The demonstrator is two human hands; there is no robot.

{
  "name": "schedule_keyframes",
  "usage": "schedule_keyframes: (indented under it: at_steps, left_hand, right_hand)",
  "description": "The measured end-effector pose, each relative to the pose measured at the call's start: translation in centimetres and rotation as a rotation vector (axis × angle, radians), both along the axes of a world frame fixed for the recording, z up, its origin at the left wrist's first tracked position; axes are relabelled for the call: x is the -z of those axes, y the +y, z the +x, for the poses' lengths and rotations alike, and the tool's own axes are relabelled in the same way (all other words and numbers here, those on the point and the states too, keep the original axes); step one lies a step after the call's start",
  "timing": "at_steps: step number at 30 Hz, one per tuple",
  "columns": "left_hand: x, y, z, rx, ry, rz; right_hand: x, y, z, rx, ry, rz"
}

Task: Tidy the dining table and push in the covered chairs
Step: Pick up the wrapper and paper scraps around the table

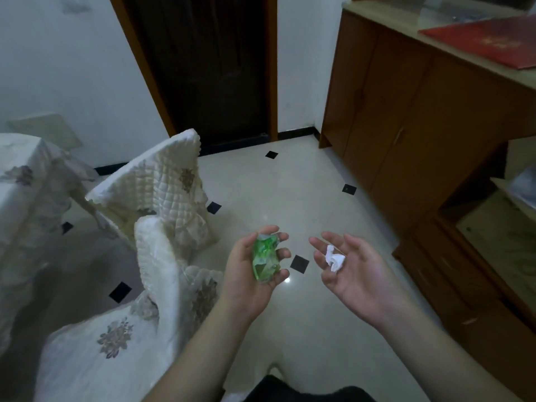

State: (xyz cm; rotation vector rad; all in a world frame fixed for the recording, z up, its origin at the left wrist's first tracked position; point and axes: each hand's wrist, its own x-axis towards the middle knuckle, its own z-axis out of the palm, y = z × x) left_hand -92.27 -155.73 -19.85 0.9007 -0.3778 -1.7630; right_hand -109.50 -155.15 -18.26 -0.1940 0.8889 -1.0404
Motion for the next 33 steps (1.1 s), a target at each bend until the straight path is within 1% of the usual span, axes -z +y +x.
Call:
schedule_keyframes:
  at_steps: [4, 8, 16, 24, 28, 33]
  left_hand:
    - [-0.6, -6.0, 1.3, 0.015, -0.030, -0.026]
    - [-0.8, -11.0, 1.4, 0.009, -0.014, -0.048]
    - [0.2, -22.6, -1.1, -0.071, -0.066, 0.006]
    - [-1.0, -33.9, -2.3, -0.202, -0.080, 0.031]
    - [-1.3, -37.9, -1.0, -0.276, -0.064, 0.054]
    - [-0.4, -43.2, 2.7, -0.332, -0.043, 0.054]
  right_hand:
    - [-0.6, -6.3, 0.6, 0.004, 0.004, -0.025]
    - [-0.5, -11.6, 0.9, -0.035, 0.041, -0.041]
    - [1.2, -24.4, -0.5, -0.126, 0.018, -0.012]
    - [0.2, -37.9, -3.0, -0.263, -0.004, -0.025]
    - [0.3, -43.5, -1.5, -0.317, -0.013, -0.016]
    - [0.9, -50.4, 2.5, -0.390, -0.011, -0.008]
